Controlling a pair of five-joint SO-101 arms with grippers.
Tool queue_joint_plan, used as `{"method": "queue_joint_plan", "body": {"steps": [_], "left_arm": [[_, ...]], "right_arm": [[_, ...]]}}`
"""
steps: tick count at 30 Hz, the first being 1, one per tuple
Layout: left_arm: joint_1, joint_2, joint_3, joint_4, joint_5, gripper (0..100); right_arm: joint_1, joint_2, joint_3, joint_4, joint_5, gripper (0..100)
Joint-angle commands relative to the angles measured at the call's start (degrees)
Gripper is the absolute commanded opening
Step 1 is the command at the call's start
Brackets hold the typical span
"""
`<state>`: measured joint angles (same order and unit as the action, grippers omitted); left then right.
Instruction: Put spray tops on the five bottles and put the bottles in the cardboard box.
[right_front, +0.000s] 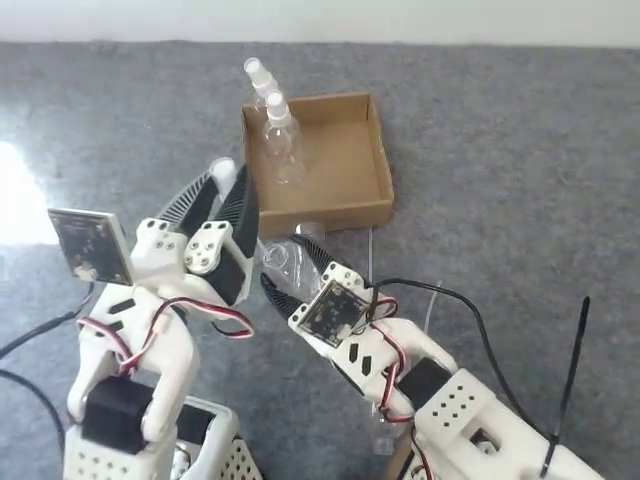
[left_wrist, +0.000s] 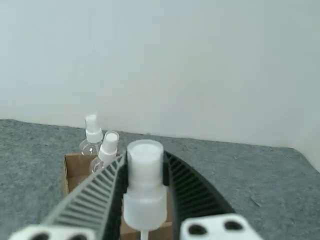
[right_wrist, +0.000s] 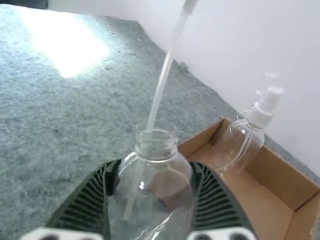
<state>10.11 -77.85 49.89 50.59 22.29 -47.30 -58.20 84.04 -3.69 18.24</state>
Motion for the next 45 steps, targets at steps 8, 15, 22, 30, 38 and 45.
{"method": "queue_joint_plan", "body": {"steps": [8,15,22,30,38,45], "left_arm": [[0.26,-0.35,4.44,-0.18,-0.53,1],[0.44,-0.35,8.13,-3.25,-0.53,1],[1.14,-0.35,9.98,-4.4,-0.44,1],[2.9,-0.18,11.3,-4.31,-0.44,1],[6.15,-0.26,12.7,-4.22,-2.46,11],[5.89,-0.26,12.35,-4.22,-2.46,18]], "right_arm": [[1.1,-1.8,-1.41,-1.71,-1.58,0.7],[0.92,-1.8,-1.41,-1.71,-1.76,0.7],[1.1,-1.8,-1.49,-1.8,-4.31,0.7],[1.1,-1.8,-1.49,-1.8,-5.19,0.7],[3.47,-1.8,-2.37,-1.71,-7.38,0.7],[3.74,-1.8,-2.46,-1.71,-8.35,0.7]]}}
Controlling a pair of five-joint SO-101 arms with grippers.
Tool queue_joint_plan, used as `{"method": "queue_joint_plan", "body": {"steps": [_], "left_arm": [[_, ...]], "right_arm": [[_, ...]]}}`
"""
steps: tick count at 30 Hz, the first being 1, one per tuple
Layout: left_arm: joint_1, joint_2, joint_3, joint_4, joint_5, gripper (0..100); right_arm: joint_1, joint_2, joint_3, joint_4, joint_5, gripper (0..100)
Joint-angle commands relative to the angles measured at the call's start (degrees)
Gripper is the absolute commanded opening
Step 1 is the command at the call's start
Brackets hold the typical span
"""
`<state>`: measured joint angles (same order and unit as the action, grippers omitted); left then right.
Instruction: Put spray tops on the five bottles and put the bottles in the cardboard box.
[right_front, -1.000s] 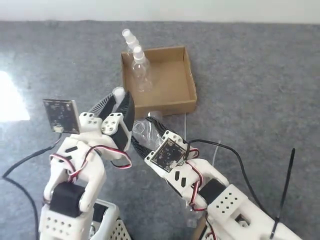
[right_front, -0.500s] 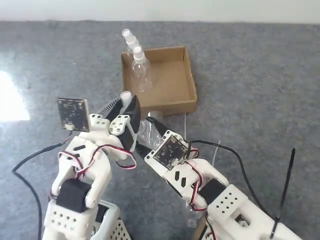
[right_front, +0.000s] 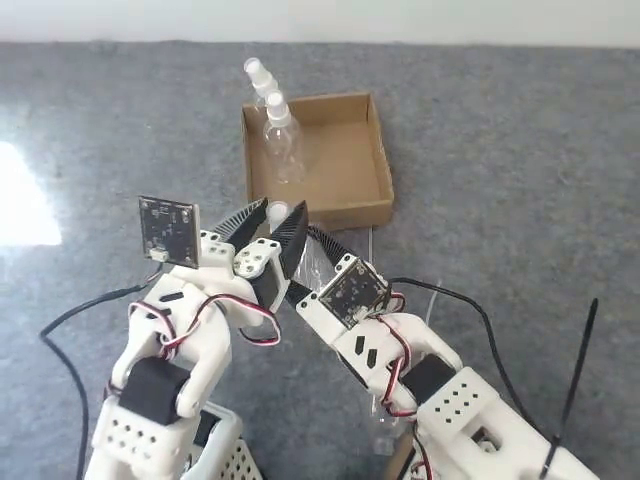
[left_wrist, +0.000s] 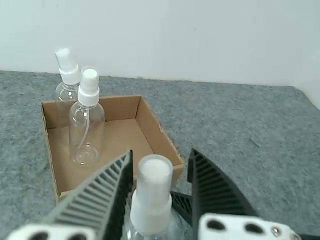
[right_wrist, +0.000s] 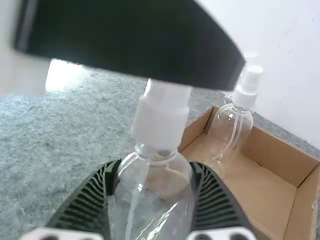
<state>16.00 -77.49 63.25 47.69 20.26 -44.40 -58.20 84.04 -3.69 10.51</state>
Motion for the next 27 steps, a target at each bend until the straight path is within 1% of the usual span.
{"method": "queue_joint_plan", "body": {"steps": [1,5,7,10,12,15,17,23,25,27], "left_arm": [[0.0,-0.62,-1.01,-1.32,-0.53,18],[0.0,-0.62,-2.24,-1.05,-3.87,18],[-0.44,-0.7,-4.44,0.79,-4.31,18],[-3.43,-0.7,-8.84,4.31,-4.13,18],[-6.07,-0.7,-10.68,5.1,-4.13,18],[-8.88,-0.7,-11.21,4.84,-2.46,18],[-9.58,-0.7,-11.3,4.75,-1.93,18],[-9.67,-0.7,-11.21,4.57,-2.11,18],[-9.67,-0.35,-10.59,3.08,-2.29,18],[-9.67,-0.62,-9.19,1.58,-4.22,18]], "right_arm": [[0.84,-1.8,-2.46,-1.71,-0.53,0.7],[0.92,-1.8,-2.46,-1.71,-0.44,0.7],[0.92,-1.8,-2.46,-1.71,-0.44,0.7],[0.92,-1.8,-2.46,-1.71,-0.44,0.7],[0.92,-1.8,-2.46,-1.71,-0.44,0.7],[0.92,-1.8,-2.46,-1.71,-0.35,0.7],[0.92,-1.8,-2.46,-1.71,-0.35,0.7],[0.92,-1.8,-2.37,-1.71,-0.26,0.7],[0.92,-1.8,-2.37,-1.71,-0.26,0.7],[0.92,-1.8,-2.37,-1.71,-0.26,0.7]]}}
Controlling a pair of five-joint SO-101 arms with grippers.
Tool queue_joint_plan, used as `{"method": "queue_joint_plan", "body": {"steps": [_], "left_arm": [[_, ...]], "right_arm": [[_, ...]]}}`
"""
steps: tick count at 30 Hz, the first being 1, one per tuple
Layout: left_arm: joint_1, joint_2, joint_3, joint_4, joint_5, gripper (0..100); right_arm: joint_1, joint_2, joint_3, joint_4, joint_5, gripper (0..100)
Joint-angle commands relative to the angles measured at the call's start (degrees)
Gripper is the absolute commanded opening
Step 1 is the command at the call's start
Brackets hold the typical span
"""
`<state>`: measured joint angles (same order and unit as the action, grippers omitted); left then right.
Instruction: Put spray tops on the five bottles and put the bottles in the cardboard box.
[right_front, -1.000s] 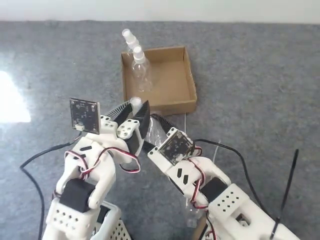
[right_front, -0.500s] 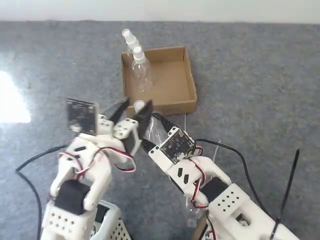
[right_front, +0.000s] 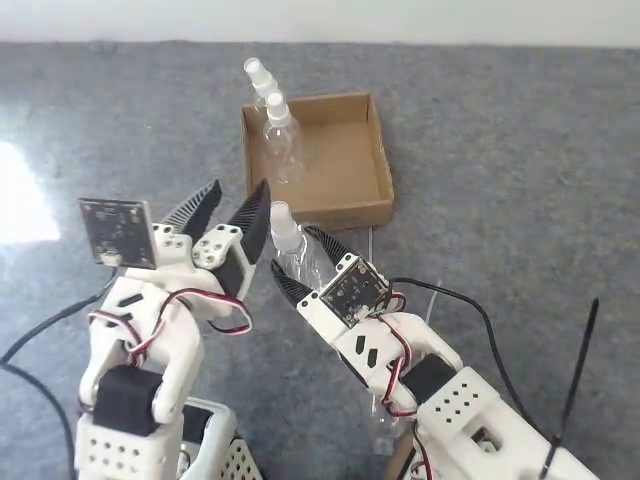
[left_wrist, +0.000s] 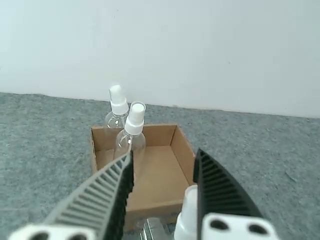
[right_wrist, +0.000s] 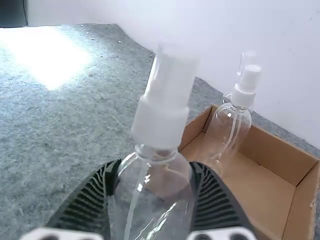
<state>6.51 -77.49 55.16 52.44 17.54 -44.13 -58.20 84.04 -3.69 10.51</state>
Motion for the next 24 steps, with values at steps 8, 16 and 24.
{"method": "queue_joint_plan", "body": {"steps": [8,16,24], "left_arm": [[0.26,-0.62,3.12,-4.13,-3.52,18],[-0.26,-0.62,7.52,-3.78,-4.04,18],[-0.26,-0.7,7.43,-1.14,-6.24,18]], "right_arm": [[0.48,-1.8,-2.37,-1.36,-0.26,0.7],[0.66,-1.8,-2.37,-1.63,-0.26,0.7],[0.75,-1.8,-2.37,-1.63,-0.26,0.7]]}}
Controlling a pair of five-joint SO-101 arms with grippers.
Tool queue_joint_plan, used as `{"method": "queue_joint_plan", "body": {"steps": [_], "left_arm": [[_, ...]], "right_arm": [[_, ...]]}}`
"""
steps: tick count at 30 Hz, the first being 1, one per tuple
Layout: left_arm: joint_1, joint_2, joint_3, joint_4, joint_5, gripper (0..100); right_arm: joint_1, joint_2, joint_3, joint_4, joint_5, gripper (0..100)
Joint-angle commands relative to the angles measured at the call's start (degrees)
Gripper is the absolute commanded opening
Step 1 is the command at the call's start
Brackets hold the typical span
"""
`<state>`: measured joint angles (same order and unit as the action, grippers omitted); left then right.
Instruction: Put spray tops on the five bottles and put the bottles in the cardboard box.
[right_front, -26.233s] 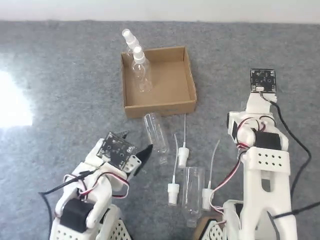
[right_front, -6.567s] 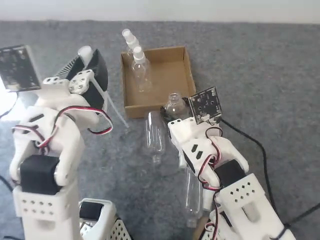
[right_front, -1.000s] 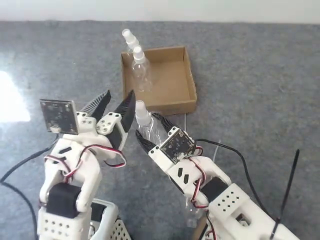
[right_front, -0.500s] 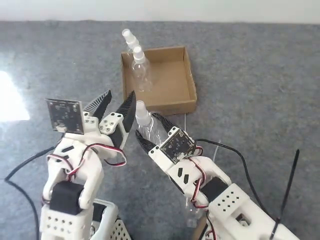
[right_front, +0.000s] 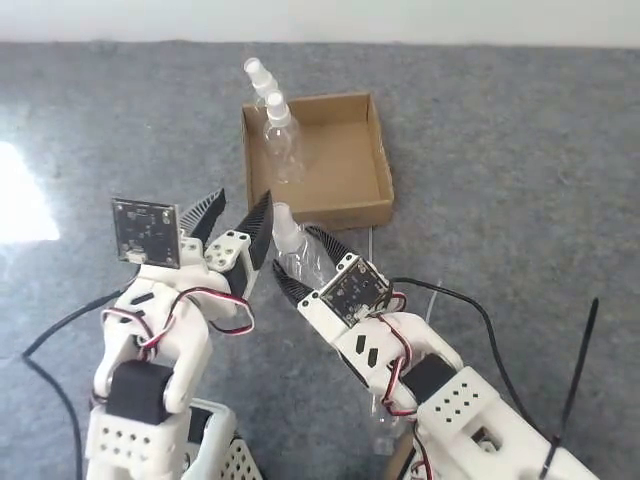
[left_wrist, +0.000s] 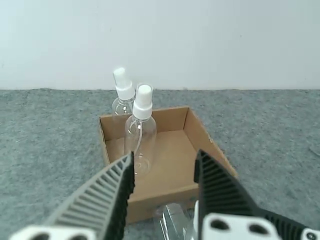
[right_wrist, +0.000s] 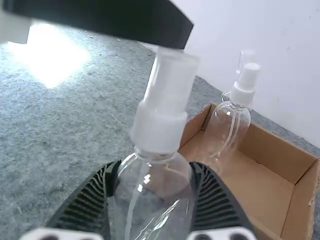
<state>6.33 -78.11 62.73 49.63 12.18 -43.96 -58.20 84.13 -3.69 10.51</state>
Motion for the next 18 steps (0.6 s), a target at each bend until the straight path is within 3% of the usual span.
{"method": "queue_joint_plan", "body": {"steps": [1,18], "left_arm": [[-0.09,-0.09,-0.13,1.67,-0.88,18],[-0.18,-0.09,-0.13,3.25,-0.97,18]], "right_arm": [[0.57,-1.8,-2.46,-1.63,-0.26,0.7],[3.21,-1.8,-3.43,-1.45,-0.62,0.7]]}}
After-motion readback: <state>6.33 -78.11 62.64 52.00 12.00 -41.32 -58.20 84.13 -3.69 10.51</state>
